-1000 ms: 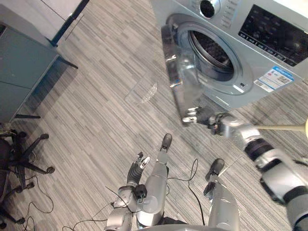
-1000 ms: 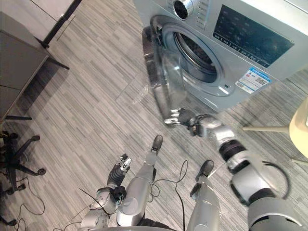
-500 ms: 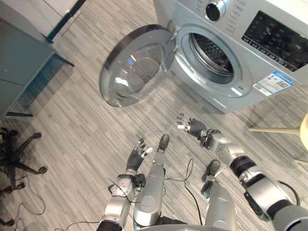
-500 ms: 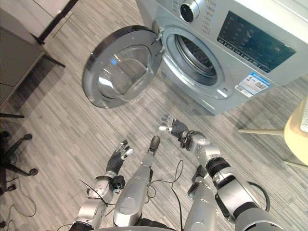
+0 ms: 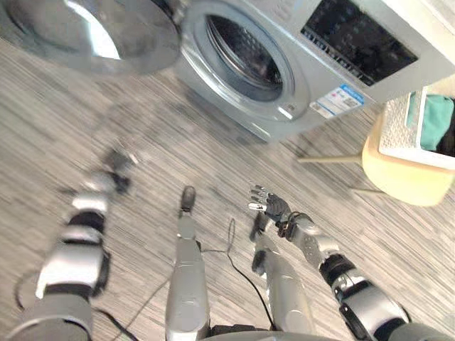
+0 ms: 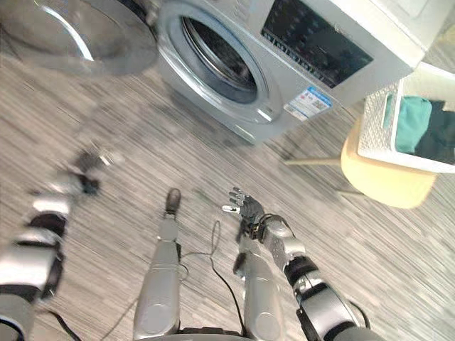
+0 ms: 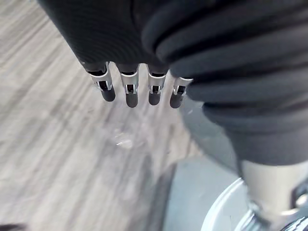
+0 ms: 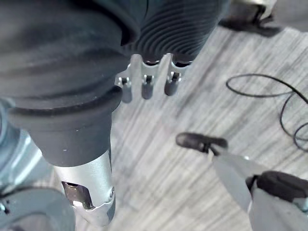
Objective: Pick up the laundry basket with both hands and put the clothes into the washing machine.
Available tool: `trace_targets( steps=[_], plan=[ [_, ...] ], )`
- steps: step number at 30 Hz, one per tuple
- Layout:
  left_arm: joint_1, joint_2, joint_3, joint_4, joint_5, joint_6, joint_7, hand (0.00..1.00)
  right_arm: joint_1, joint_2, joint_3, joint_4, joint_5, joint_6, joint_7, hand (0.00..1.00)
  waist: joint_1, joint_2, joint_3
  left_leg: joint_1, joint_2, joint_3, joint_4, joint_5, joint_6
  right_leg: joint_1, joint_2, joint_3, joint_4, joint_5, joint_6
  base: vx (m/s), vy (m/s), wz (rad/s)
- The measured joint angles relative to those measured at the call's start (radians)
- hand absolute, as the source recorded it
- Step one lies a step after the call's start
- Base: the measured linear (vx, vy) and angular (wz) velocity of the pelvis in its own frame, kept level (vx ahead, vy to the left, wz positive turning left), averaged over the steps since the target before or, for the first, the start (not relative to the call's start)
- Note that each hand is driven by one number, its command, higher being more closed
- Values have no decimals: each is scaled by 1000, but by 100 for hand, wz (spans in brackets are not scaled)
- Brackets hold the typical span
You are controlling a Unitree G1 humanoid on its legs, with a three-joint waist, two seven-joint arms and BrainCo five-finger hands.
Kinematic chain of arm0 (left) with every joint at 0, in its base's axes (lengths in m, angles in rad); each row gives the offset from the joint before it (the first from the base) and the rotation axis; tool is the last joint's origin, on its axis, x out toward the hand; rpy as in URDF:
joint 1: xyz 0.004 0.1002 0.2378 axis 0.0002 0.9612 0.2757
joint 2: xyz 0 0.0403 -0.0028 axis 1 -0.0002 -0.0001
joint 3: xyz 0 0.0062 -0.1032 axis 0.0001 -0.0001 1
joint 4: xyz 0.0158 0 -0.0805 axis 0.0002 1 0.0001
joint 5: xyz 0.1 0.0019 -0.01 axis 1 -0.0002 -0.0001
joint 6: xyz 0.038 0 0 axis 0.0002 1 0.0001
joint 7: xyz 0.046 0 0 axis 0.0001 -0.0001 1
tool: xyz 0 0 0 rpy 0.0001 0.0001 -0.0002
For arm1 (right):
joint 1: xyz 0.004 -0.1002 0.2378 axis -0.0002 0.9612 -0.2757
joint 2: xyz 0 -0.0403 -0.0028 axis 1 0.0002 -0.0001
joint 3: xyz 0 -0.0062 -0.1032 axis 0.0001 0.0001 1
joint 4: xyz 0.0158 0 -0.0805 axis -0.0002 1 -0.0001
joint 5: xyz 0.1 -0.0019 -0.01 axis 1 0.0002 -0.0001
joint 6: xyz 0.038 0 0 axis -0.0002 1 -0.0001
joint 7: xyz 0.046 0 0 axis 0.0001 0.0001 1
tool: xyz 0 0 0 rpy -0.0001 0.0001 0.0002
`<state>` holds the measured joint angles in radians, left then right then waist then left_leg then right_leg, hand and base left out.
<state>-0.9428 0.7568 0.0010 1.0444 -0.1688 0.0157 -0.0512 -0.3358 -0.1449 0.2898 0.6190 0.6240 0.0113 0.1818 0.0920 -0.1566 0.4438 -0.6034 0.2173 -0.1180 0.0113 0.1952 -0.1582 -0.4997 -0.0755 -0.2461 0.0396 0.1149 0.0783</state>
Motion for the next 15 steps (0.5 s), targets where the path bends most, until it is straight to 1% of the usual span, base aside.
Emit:
trace_targets(
  steps=[1, 2, 3, 4, 5, 7, 8, 9, 11, 13, 15],
  plan=[
    [-74, 32, 42, -24, 24, 1, 32, 0, 72, 31, -24, -86, -4, -12, -16, 0, -7, -19, 5, -39, 17, 0, 18, -7, -9, -22, 12, -3, -11, 5, -3, 19, -50, -19],
    [-102, 44, 62, -44, 32, 1, 44, 0, 105, 46, -29, -126, -6, -17, -24, 0, -12, -25, 7, -58, 27, 0, 29, -10, -13, -33, 21, -5, -12, 9, -8, 28, -62, -15],
    [-141, 59, 103, -81, 58, 1, 81, 0, 162, 76, -29, -182, -5, -30, -37, 0, -28, -37, 12, -94, 44, -2, 41, -12, -16, -52, 36, -17, -24, 15, -17, 33, -81, -14],
    [-174, 60, 122, -102, 80, 4, 113, 0, 212, 99, -41, -217, -4, -36, -49, 0, -33, -50, 18, -117, 57, -1, 43, -13, -18, -66, 48, -26, -35, 19, -20, 53, -99, -11],
    [-182, 60, 126, -111, 92, 8, 124, 0, 234, 110, -49, -227, -4, -39, -52, 0, -35, -55, 22, -126, 64, 0, 44, -13, -20, -68, 55, -29, -41, 21, -21, 65, -91, -11],
    [-187, 60, 152, -129, 107, 26, 161, 0, 305, 146, -90, -263, 14, -52, -74, 0, -36, -77, 31, -163, 84, 0, 73, -21, -33, -84, 74, -35, -45, 24, -23, 73, -56, -4],
    [-183, 60, 169, -130, 111, 28, 166, 0, 317, 151, -98, -271, 18, -56, -76, 0, -36, -77, 31, -173, 88, 0, 79, -24, -36, -87, 79, -37, -45, 24, -23, 72, -34, 1],
    [-177, 60, 192, -133, 113, 35, 179, 0, 336, 159, -115, -286, 39, -70, -78, 0, -32, -77, 31, -188, 94, 0, 92, -26, -39, -93, 84, -39, -45, 24, -23, 62, -22, 0],
    [-167, 61, 231, -154, 113, 42, 201, 0, 343, 168, -119, -295, 64, -87, -77, 0, -21, -77, 31, -202, 103, 14, 103, -27, -41, -98, 91, -37, -45, 24, -24, 77, -12, -1],
    [-157, 64, 260, -165, 112, 48, 219, 0, 343, 180, -118, -307, 83, -91, -75, 0, -15, -77, 31, -206, 112, 32, 111, -29, -41, -98, 97, -31, -44, 24, -24, 69, 5, -5],
    [-111, 66, 290, -191, 112, 48, 227, 0, 343, 182, -115, -329, 92, -92, -69, 0, -12, -76, 32, -209, 120, 50, 132, -47, -40, -98, 99, -17, -45, 24, -24, 58, 22, -15]
  ],
)
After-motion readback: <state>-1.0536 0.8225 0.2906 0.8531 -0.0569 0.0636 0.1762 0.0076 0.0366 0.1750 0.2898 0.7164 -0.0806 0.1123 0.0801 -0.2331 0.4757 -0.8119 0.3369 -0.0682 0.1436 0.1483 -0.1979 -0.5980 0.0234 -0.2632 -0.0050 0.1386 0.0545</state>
